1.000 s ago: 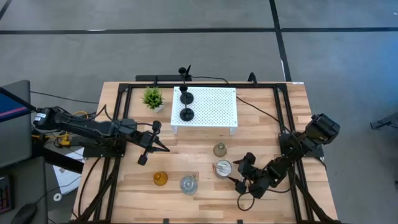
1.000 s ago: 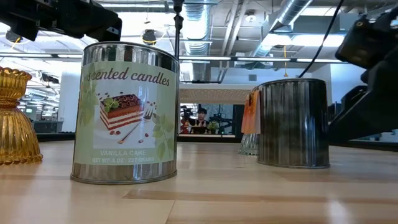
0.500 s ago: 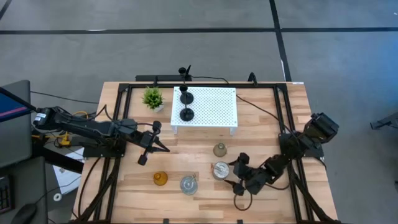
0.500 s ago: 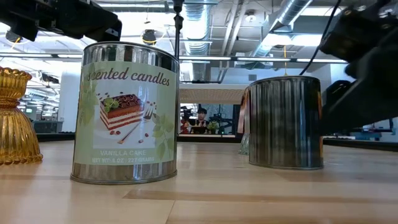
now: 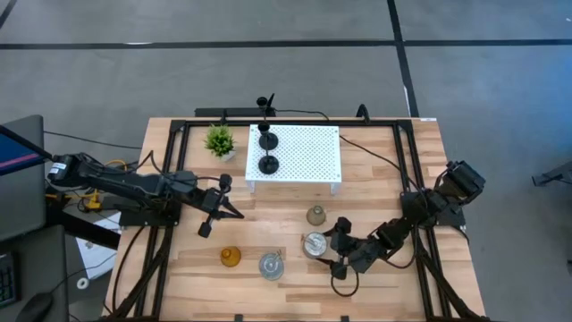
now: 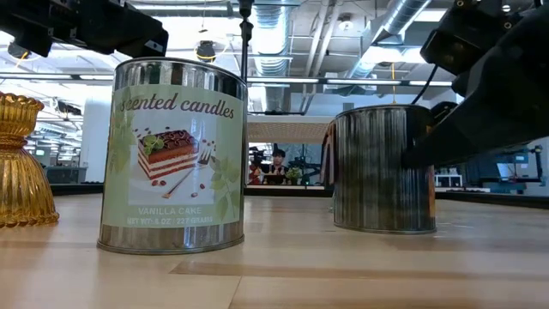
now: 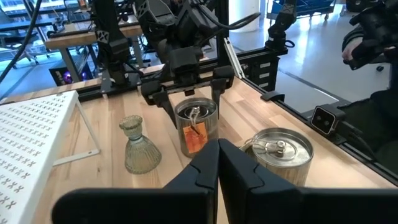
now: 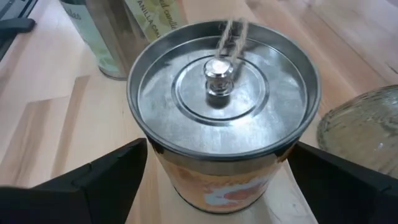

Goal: Pick & Place candle stick holders
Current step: Put the right silver scented candle can on the shelf

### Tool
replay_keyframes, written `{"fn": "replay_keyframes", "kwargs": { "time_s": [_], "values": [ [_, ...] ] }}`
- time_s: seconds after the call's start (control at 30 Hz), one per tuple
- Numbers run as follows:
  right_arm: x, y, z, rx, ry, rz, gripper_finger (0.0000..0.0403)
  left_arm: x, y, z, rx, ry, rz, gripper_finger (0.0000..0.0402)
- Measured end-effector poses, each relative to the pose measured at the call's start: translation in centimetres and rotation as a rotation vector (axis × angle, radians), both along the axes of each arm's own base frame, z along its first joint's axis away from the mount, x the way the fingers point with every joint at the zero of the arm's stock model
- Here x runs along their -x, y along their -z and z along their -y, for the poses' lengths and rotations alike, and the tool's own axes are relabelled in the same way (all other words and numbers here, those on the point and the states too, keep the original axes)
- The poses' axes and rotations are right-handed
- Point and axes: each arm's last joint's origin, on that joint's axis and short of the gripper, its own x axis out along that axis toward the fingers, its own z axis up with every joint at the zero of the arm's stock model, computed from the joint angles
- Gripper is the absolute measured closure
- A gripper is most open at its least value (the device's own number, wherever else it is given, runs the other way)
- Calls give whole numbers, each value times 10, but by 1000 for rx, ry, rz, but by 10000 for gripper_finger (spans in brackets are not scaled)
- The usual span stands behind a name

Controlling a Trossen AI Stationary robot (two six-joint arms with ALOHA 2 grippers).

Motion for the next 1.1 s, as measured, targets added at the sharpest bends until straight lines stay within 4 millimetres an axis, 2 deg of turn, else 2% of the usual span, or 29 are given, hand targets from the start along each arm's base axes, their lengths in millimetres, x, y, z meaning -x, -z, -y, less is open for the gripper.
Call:
{"fn": "replay_keyframes", "kwargs": {
  "time_s": [0.23, 0.43, 0.6, 0.87, 1.1],
  "values": [
    [0, 0, 0, -1, -1, 0, 26, -13, 14, 2, 128, -14, -149, 394],
    [0, 0, 0, -9, -11, -6, 26, -26, 30, 4, 131, -26, -253, 394],
    [0, 0, 0, -11, -14, -8, 39, -32, 37, 4, 125, -30, -291, 394],
    [0, 0, -1, -11, -14, -8, 90, -36, 38, 5, 127, -29, -279, 394],
    [0, 0, -1, -11, -15, -9, 96, -36, 37, 5, 128, -28, -268, 394]
  ]
}}
